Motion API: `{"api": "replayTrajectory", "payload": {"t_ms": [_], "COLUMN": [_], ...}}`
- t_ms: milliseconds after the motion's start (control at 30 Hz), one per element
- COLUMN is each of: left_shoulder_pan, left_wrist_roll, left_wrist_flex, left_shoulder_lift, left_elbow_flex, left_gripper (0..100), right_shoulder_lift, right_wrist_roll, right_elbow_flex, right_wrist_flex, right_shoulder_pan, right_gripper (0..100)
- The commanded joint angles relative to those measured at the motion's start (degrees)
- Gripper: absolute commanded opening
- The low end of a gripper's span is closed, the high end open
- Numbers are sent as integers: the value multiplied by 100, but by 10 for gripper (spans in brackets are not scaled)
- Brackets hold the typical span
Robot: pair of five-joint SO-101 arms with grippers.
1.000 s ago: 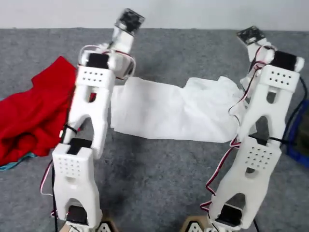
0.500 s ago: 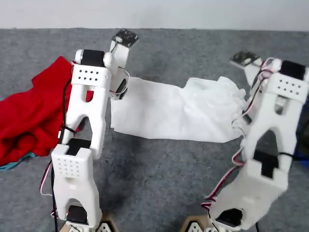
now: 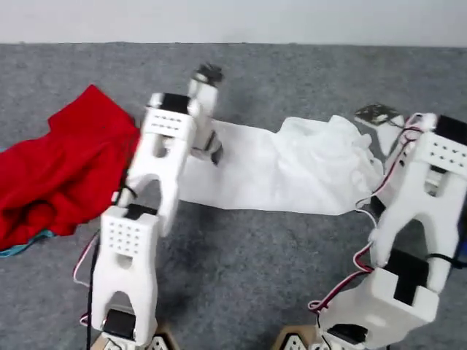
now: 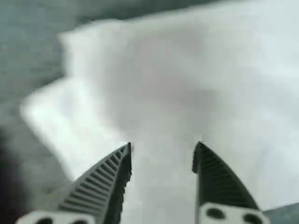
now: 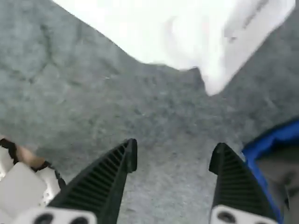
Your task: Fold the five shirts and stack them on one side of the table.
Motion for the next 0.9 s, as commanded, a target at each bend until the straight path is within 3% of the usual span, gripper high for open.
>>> {"api": "replayTrajectory", "payload": {"t_ms": [0, 200, 500, 733, 867], "left_shoulder_pan": [88, -114, -237, -862, -1090], "left_wrist_roll": [-308, -686, -651, -387, 299], "left_wrist_flex": [-97, 88, 1495, 1275, 1275], "left_shoulder_lift": [237, 308, 352, 580, 905], "left_elbow_flex": [-48, -681, -2211, -2246, -2308], "left_gripper": [136, 13, 15, 17, 117], "right_shoulder_lift": [-321, -330, -303, -277, -277], "right_wrist_roll": [62, 62, 26, -211, -246], "right_elbow_flex": [-44, -44, -44, -44, -18], "right_wrist_flex": [-251, -295, -286, -303, -295], "right_shoulder_pan": [224, 198, -198, -470, -558], "right_gripper": [263, 263, 266, 266, 267]}}
